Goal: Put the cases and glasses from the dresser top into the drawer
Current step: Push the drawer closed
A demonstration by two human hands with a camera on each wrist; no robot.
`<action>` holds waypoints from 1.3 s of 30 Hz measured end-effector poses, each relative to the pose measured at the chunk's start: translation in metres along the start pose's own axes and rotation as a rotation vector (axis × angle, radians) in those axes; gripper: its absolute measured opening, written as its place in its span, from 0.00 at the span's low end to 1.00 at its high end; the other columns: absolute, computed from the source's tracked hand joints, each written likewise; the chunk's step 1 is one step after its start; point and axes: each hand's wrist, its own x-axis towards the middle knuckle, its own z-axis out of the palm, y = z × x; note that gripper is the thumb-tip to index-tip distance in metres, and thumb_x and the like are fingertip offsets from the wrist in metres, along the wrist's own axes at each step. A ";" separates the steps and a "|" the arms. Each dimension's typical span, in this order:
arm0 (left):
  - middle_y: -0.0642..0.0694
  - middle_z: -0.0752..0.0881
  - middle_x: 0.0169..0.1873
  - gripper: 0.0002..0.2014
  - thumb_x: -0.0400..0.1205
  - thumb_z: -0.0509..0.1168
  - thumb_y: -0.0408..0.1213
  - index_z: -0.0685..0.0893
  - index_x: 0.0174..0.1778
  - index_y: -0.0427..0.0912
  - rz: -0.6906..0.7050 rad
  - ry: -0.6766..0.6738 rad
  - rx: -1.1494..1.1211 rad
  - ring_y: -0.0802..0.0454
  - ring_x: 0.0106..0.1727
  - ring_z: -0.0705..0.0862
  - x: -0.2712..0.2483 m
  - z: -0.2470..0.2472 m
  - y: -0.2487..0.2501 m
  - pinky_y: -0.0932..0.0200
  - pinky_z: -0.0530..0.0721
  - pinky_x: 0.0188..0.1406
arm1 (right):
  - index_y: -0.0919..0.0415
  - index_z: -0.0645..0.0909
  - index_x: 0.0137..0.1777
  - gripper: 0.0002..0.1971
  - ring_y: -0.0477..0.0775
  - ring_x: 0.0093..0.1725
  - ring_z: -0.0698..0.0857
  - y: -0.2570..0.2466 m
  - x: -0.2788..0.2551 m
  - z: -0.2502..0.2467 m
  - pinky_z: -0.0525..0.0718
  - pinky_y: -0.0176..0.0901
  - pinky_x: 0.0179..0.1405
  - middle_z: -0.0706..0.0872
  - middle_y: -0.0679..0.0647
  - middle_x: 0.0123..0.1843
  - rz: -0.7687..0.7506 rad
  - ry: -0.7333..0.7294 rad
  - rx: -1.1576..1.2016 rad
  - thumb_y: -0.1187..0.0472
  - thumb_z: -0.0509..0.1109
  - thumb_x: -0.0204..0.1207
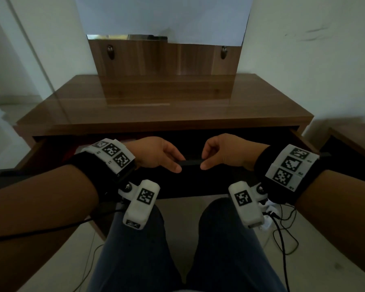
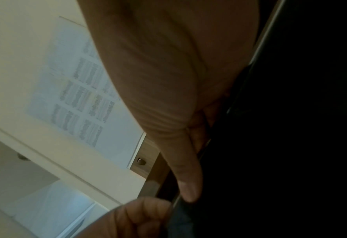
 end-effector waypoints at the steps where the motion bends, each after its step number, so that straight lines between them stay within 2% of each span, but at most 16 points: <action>1: 0.53 0.91 0.50 0.12 0.73 0.77 0.41 0.88 0.50 0.56 0.017 0.039 -0.007 0.55 0.55 0.87 0.001 0.001 0.000 0.60 0.79 0.60 | 0.53 0.82 0.42 0.10 0.44 0.40 0.82 -0.001 0.001 0.001 0.78 0.36 0.40 0.84 0.47 0.39 -0.031 0.031 -0.012 0.61 0.81 0.66; 5: 0.52 0.91 0.48 0.13 0.72 0.78 0.39 0.88 0.51 0.51 0.076 0.180 -0.028 0.57 0.51 0.88 0.007 0.003 -0.004 0.67 0.81 0.49 | 0.50 0.82 0.42 0.04 0.39 0.37 0.81 -0.008 -0.001 0.016 0.77 0.33 0.40 0.83 0.42 0.37 -0.211 0.173 -0.065 0.58 0.76 0.73; 7: 0.53 0.90 0.46 0.13 0.72 0.79 0.38 0.88 0.51 0.50 0.122 0.257 -0.008 0.58 0.50 0.87 0.009 0.004 -0.005 0.67 0.81 0.48 | 0.50 0.84 0.44 0.02 0.39 0.35 0.81 -0.014 -0.003 0.023 0.78 0.32 0.38 0.85 0.43 0.37 -0.233 0.166 -0.007 0.55 0.71 0.78; 9: 0.55 0.89 0.43 0.12 0.72 0.78 0.36 0.87 0.49 0.49 0.171 0.328 0.011 0.59 0.48 0.86 0.011 0.007 -0.005 0.68 0.81 0.46 | 0.53 0.87 0.47 0.09 0.41 0.36 0.83 -0.018 -0.002 0.027 0.80 0.33 0.39 0.87 0.46 0.38 -0.164 0.102 0.116 0.53 0.66 0.81; 12: 0.56 0.86 0.42 0.11 0.75 0.75 0.30 0.85 0.47 0.49 0.223 0.411 0.043 0.61 0.47 0.84 0.016 0.011 -0.002 0.71 0.78 0.43 | 0.56 0.87 0.50 0.16 0.47 0.43 0.87 -0.018 0.003 0.029 0.82 0.41 0.48 0.89 0.50 0.41 0.019 -0.004 0.308 0.49 0.61 0.84; 15: 0.56 0.85 0.42 0.11 0.77 0.70 0.25 0.86 0.48 0.47 0.259 0.508 -0.010 0.61 0.47 0.83 0.020 0.013 0.000 0.71 0.77 0.45 | 0.56 0.85 0.52 0.16 0.52 0.50 0.87 -0.014 0.010 0.031 0.81 0.47 0.55 0.89 0.53 0.48 0.142 0.006 0.425 0.47 0.61 0.83; 18: 0.57 0.86 0.37 0.06 0.79 0.70 0.32 0.85 0.44 0.49 0.312 0.575 -0.155 0.64 0.38 0.84 0.019 0.013 0.000 0.71 0.79 0.38 | 0.57 0.84 0.56 0.13 0.53 0.57 0.85 -0.010 0.019 0.034 0.80 0.51 0.62 0.88 0.54 0.58 0.173 0.039 0.477 0.50 0.63 0.82; 20: 0.57 0.88 0.36 0.03 0.82 0.67 0.39 0.85 0.44 0.50 0.307 0.537 -0.230 0.66 0.33 0.87 0.016 0.015 -0.001 0.72 0.81 0.30 | 0.57 0.82 0.60 0.12 0.52 0.60 0.83 -0.011 0.024 0.036 0.79 0.50 0.63 0.86 0.55 0.61 0.177 0.042 0.465 0.55 0.63 0.82; 21: 0.56 0.89 0.37 0.05 0.83 0.66 0.42 0.86 0.43 0.50 0.297 0.521 -0.240 0.68 0.32 0.87 0.016 0.016 -0.002 0.73 0.81 0.28 | 0.57 0.82 0.61 0.12 0.53 0.62 0.83 -0.012 0.026 0.037 0.79 0.50 0.64 0.85 0.56 0.63 0.176 0.047 0.457 0.57 0.62 0.82; 23: 0.55 0.90 0.39 0.11 0.85 0.63 0.44 0.87 0.41 0.48 0.268 0.506 -0.239 0.68 0.33 0.87 0.019 0.018 -0.007 0.72 0.81 0.35 | 0.59 0.82 0.63 0.13 0.55 0.66 0.81 -0.014 0.028 0.036 0.78 0.51 0.67 0.84 0.58 0.65 0.173 0.060 0.446 0.59 0.62 0.83; 25: 0.51 0.91 0.42 0.13 0.85 0.62 0.44 0.90 0.43 0.46 0.229 0.498 -0.240 0.62 0.41 0.88 0.023 0.020 -0.011 0.64 0.83 0.49 | 0.60 0.80 0.67 0.15 0.57 0.69 0.79 -0.015 0.029 0.035 0.77 0.48 0.65 0.83 0.58 0.65 0.161 0.058 0.437 0.61 0.61 0.83; 27: 0.49 0.92 0.47 0.14 0.85 0.61 0.45 0.91 0.47 0.45 0.191 0.488 -0.253 0.57 0.49 0.89 0.027 0.022 -0.014 0.56 0.83 0.59 | 0.59 0.77 0.71 0.18 0.55 0.71 0.77 -0.016 0.032 0.035 0.75 0.44 0.62 0.81 0.55 0.67 0.145 0.054 0.428 0.62 0.61 0.83; 29: 0.48 0.92 0.52 0.13 0.85 0.62 0.45 0.92 0.52 0.44 0.168 0.485 -0.261 0.54 0.55 0.88 0.028 0.022 -0.014 0.52 0.83 0.63 | 0.59 0.76 0.73 0.19 0.55 0.74 0.74 -0.015 0.035 0.035 0.72 0.44 0.64 0.78 0.55 0.73 0.142 0.067 0.420 0.62 0.61 0.83; 32: 0.49 0.90 0.59 0.14 0.84 0.63 0.42 0.90 0.59 0.44 0.163 0.486 -0.241 0.54 0.60 0.86 0.030 0.020 -0.014 0.55 0.81 0.66 | 0.59 0.75 0.73 0.18 0.56 0.74 0.74 -0.013 0.042 0.037 0.72 0.44 0.64 0.77 0.56 0.74 0.141 0.091 0.420 0.62 0.61 0.83; 36: 0.48 0.88 0.61 0.14 0.84 0.64 0.38 0.86 0.65 0.45 0.150 0.473 -0.258 0.57 0.59 0.83 0.038 0.019 -0.017 0.62 0.78 0.60 | 0.57 0.74 0.73 0.19 0.55 0.71 0.75 -0.011 0.051 0.037 0.72 0.44 0.61 0.78 0.55 0.71 0.139 0.109 0.417 0.61 0.62 0.83; 39: 0.47 0.88 0.61 0.16 0.83 0.66 0.36 0.84 0.67 0.44 0.137 0.459 -0.286 0.56 0.59 0.84 0.046 0.018 -0.021 0.62 0.79 0.59 | 0.55 0.74 0.73 0.19 0.56 0.70 0.75 -0.009 0.058 0.036 0.72 0.45 0.60 0.77 0.55 0.71 0.148 0.103 0.431 0.61 0.63 0.83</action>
